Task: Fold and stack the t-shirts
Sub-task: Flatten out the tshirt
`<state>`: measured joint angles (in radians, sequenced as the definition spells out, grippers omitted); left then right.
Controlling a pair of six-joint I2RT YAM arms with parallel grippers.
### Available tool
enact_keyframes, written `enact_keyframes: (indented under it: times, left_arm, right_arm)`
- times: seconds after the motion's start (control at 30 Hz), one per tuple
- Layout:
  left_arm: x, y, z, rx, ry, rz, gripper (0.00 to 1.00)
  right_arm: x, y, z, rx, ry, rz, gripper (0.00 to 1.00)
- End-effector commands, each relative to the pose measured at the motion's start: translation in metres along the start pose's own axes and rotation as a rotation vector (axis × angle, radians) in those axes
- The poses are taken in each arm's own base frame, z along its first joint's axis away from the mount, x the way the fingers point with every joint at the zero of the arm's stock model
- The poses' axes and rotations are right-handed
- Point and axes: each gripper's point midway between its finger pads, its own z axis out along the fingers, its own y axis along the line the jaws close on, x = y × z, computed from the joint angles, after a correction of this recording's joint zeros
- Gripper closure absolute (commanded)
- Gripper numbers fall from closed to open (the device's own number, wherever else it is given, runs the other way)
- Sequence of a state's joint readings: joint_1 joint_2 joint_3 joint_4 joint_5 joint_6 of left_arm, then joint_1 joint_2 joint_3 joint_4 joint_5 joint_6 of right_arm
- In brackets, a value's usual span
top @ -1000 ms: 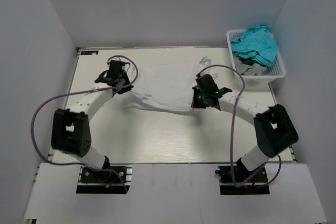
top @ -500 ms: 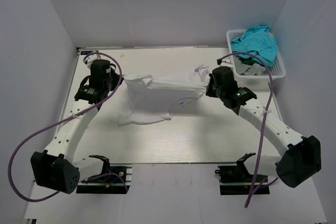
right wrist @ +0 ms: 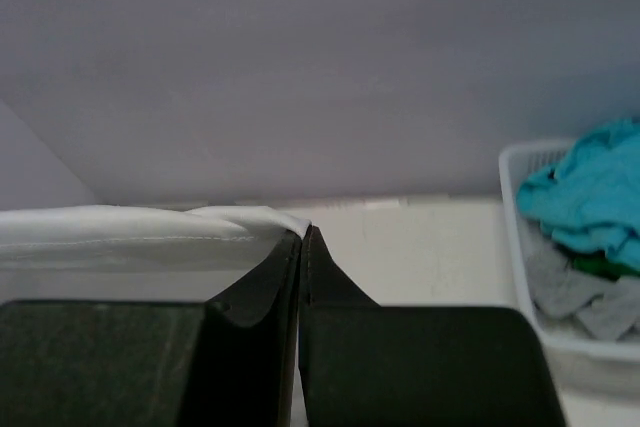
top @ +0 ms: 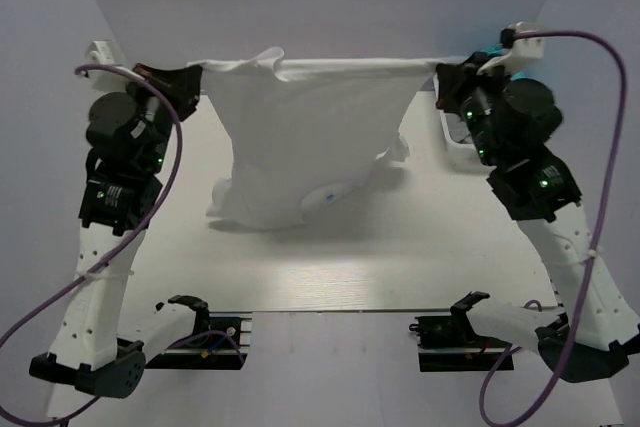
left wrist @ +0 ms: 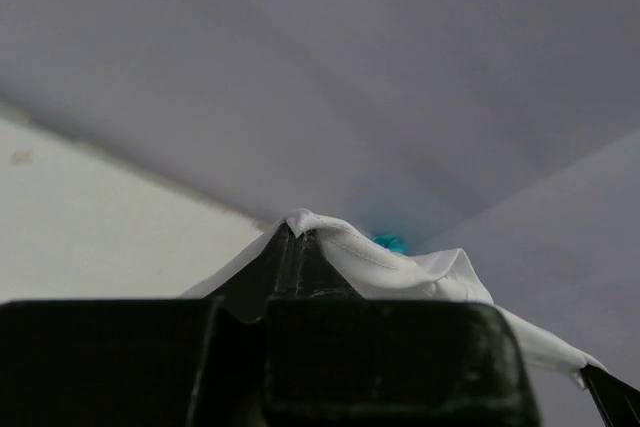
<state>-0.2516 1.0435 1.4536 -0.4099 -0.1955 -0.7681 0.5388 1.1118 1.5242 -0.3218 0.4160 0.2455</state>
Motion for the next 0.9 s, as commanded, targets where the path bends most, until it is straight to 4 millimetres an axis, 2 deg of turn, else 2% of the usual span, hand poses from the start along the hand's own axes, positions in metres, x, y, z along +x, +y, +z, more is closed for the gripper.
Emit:
enact_keyframes:
  times: [0.0, 0.03, 0.07, 0.1, 0.17, 0.2, 0.33, 0.37, 0.43, 0.47, 0.53, 0.6, 0.67, 0.77, 0.8, 0.83, 0.87]
  left_arm:
    - [-0.061, -0.046, -0.035, 0.137, -0.153, -0.004, 1.0]
    - [-0.075, -0.06, -0.047, 0.179, -0.18, -0.013, 1.0]
    - [-0.079, -0.066, -0.051, 0.201, -0.184, -0.003, 1.0]
    - [-0.094, -0.078, -0.066, 0.241, -0.214, -0.011, 1.0]
    - [-0.106, -0.092, -0.082, 0.296, -0.233, -0.006, 1.0]
    - [-0.119, -0.101, -0.098, 0.325, -0.263, -0.007, 1.0]
    - [-0.143, -0.119, -0.142, 0.415, -0.322, -0.016, 1.0]
    - [-0.148, -0.122, -0.158, 0.441, -0.338, -0.018, 1.0]
    - [-0.154, -0.125, -0.178, 0.47, -0.357, -0.02, 1.0]
    - [-0.155, -0.128, -0.186, 0.491, -0.357, -0.028, 1.0]
    - [-0.16, -0.13, -0.207, 0.523, -0.38, -0.03, 1.0]
    - [-0.158, -0.131, -0.213, 0.539, -0.366, -0.024, 1.0]
    - [-0.155, -0.131, -0.213, 0.542, -0.351, -0.028, 1.0]
    - [-0.144, -0.127, -0.19, 0.51, -0.311, -0.032, 1.0]
    - [-0.134, -0.123, -0.169, 0.481, -0.278, -0.027, 1.0]
    - [-0.128, -0.12, -0.157, 0.462, -0.258, -0.024, 1.0]
    - [-0.123, -0.119, -0.146, 0.45, -0.245, -0.023, 1.0]
  right_arm:
    - [-0.083, 0.005, -0.032, -0.045, -0.208, -0.038, 1.0]
    - [-0.1, 0.006, -0.043, -0.064, -0.245, -0.036, 1.0]
    - [-0.114, 0.011, -0.052, -0.092, -0.273, -0.037, 1.0]
    - [-0.12, 0.012, -0.058, -0.104, -0.284, -0.042, 1.0]
    - [-0.144, 0.018, -0.081, -0.158, -0.344, -0.039, 1.0]
    - [-0.153, 0.016, -0.093, -0.171, -0.368, -0.035, 1.0]
    - [-0.186, 0.021, -0.137, -0.253, -0.468, -0.026, 1.0]
    - [-0.196, 0.019, -0.154, -0.268, -0.5, -0.02, 1.0]
    - [-0.202, 0.024, -0.168, -0.317, -0.521, -0.019, 1.0]
    - [-0.206, 0.022, -0.182, -0.328, -0.538, -0.014, 1.0]
    - [-0.207, 0.026, -0.192, -0.369, -0.545, -0.012, 1.0]
    - [-0.206, 0.027, -0.199, -0.386, -0.547, -0.013, 1.0]
    - [-0.2, 0.029, -0.194, -0.393, -0.529, -0.011, 1.0]
    - [-0.186, 0.031, -0.172, -0.377, -0.487, -0.013, 1.0]
    - [-0.179, 0.032, -0.16, -0.363, -0.465, -0.01, 1.0]
    - [-0.161, 0.032, -0.142, -0.342, -0.415, -0.018, 1.0]
    - [-0.159, 0.027, -0.131, -0.301, -0.418, -0.01, 1.0]
